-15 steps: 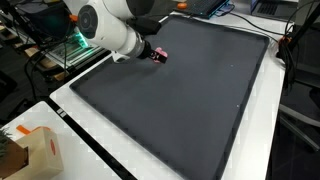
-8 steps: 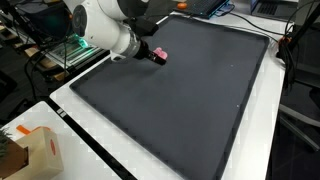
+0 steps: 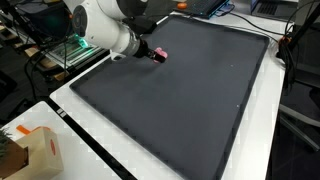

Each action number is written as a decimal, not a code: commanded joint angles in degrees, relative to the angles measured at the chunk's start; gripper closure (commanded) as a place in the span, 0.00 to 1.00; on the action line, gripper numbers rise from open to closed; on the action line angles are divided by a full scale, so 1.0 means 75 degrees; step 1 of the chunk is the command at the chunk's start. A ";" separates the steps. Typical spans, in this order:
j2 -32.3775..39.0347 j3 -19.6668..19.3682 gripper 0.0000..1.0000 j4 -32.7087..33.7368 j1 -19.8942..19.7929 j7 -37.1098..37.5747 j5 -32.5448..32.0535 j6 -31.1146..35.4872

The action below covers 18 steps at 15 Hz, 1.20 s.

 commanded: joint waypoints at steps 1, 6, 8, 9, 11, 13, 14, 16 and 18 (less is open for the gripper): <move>-0.0278 -0.0083 0.00 -0.0211 0.0056 -0.0189 -0.0343 -0.0153; -0.0478 -0.0047 0.00 -0.0176 0.0239 -0.0048 -0.1358 0.0008; -0.0626 -0.0003 0.00 -0.0158 0.0321 -0.0008 -0.1728 0.0049; -0.0700 0.0025 0.00 -0.0144 0.0354 -0.0024 -0.1922 0.0014; -0.0876 0.0089 0.00 -0.0124 0.0444 0.0036 -0.2356 0.0011; -0.1042 0.0171 0.00 -0.0091 0.0527 0.0044 -0.2799 -0.0046; -0.1117 0.0222 0.00 -0.0082 0.0570 0.0046 -0.3014 -0.0002; -0.1272 0.0346 0.00 -0.0006 0.0628 -0.0238 -0.3493 -0.0109; -0.1458 0.0474 0.00 0.0050 0.0715 -0.0369 -0.4063 -0.0078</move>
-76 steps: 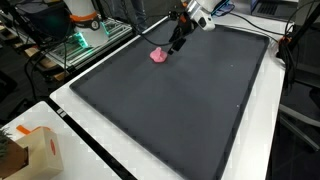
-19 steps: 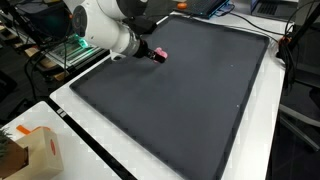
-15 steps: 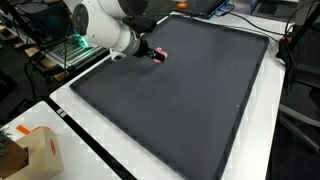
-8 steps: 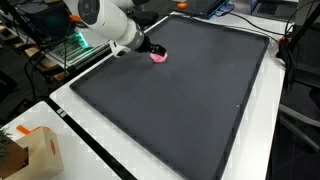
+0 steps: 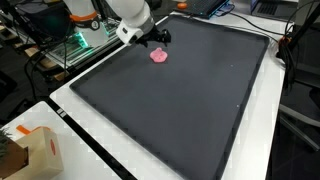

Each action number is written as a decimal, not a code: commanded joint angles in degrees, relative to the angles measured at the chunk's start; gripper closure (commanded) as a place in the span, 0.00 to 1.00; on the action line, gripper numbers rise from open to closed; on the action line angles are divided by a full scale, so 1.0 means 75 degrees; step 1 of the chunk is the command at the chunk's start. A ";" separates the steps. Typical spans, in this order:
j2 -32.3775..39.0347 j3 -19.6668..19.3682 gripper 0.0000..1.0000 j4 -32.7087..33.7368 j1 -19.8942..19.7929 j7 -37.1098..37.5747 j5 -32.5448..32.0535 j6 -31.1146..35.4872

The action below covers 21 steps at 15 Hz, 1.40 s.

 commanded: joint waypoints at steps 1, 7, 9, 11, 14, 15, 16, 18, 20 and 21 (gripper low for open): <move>-0.0493 0.0200 0.00 -0.0008 0.0116 -0.0288 -0.0960 -0.0157; -0.1061 0.0548 0.00 0.0220 0.0236 -0.1264 -0.2034 -0.0737; -0.1200 0.0638 0.00 0.0300 0.0280 -0.1711 -0.2304 -0.0979; -0.1297 0.0725 0.00 0.0391 0.0345 -0.2212 -0.2497 -0.1150; -0.1388 0.0855 0.00 0.0513 0.0475 -0.2955 -0.2788 -0.1293; -0.1399 0.0893 0.00 0.0562 0.0507 -0.3221 -0.2880 -0.1335; -0.1411 0.0931 0.00 0.0613 0.0537 -0.3474 -0.2996 -0.1378; -0.1424 0.0983 0.00 0.0691 0.0602 -0.4002 -0.3235 -0.1414; -0.1425 0.1023 0.00 0.0757 0.0660 -0.4554 -0.3469 -0.1402; -0.1320 0.0996 0.00 0.0736 0.0623 -0.4112 -0.3169 -0.1220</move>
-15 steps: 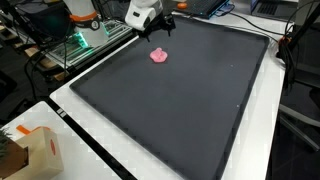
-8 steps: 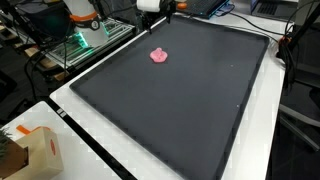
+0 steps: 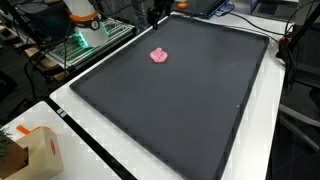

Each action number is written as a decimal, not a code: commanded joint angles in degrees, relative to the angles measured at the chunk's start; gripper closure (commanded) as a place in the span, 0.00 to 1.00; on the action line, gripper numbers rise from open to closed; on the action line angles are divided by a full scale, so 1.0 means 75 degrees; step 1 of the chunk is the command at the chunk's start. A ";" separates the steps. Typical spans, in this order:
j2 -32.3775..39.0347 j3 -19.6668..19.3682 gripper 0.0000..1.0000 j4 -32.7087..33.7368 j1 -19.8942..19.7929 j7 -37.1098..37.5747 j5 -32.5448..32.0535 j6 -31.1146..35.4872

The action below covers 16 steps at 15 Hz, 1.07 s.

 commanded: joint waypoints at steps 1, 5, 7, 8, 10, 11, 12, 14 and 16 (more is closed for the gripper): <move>0.0002 -0.0014 0.00 0.0032 0.0029 -0.0040 -0.0017 -0.0014; 0.0014 -0.0020 0.00 0.0038 0.0025 -0.0036 -0.0016 -0.0014; 0.0240 -0.0059 0.00 -0.0106 0.0023 -0.1097 0.0030 0.0040; 0.0292 -0.0049 0.00 -0.0262 0.0032 -0.1624 -0.0035 0.0185; 0.0354 -0.0018 0.00 -0.0507 0.0041 -0.2600 0.0051 0.0417; 0.0373 0.0008 0.00 -0.0663 0.0047 -0.2999 0.0019 0.0634; 0.0402 0.0027 0.00 -0.0782 0.0046 -0.3374 0.0006 0.0815; 0.0478 0.0052 0.00 -0.1006 0.0033 -0.3763 -0.0008 0.1283; 0.0564 0.0081 0.00 -0.1197 0.0036 -0.3793 -0.0041 0.1907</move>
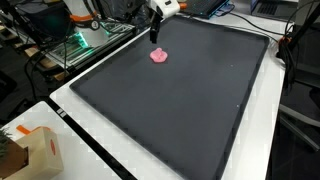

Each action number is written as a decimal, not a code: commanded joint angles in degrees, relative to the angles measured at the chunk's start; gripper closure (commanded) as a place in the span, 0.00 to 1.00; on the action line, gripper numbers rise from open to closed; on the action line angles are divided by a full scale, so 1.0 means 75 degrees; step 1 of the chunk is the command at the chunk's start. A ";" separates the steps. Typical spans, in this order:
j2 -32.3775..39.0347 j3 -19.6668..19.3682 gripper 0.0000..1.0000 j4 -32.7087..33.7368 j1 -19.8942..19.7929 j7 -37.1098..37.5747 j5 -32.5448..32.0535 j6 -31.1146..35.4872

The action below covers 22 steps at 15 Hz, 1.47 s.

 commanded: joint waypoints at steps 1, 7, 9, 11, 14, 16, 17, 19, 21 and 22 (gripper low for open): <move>0.0074 0.0050 0.00 -0.0471 0.0029 -0.0207 -0.0057 0.1176; 0.0616 0.0118 0.00 -0.0786 0.0022 0.0220 -0.0618 0.3324; 0.0839 0.0125 0.00 -0.0777 0.0017 0.0485 -0.1040 0.3672; 0.1027 0.0106 0.00 -0.0755 0.0014 0.0870 -0.1541 0.3873; 0.1207 0.0106 0.29 -0.0669 -0.0013 0.1290 -0.2072 0.3738; 0.1269 0.0109 0.36 -0.0634 -0.0020 0.1521 -0.2289 0.3636; 0.1284 0.0127 0.47 -0.0626 -0.0028 0.1578 -0.2327 0.3598; 0.1313 0.0158 0.61 -0.0614 -0.0040 0.1654 -0.2356 0.3572; 0.1309 0.0197 0.76 -0.0603 -0.0044 0.1683 -0.2335 0.3562; 0.1303 0.0216 0.84 -0.0599 -0.0049 0.1670 -0.2308 0.3552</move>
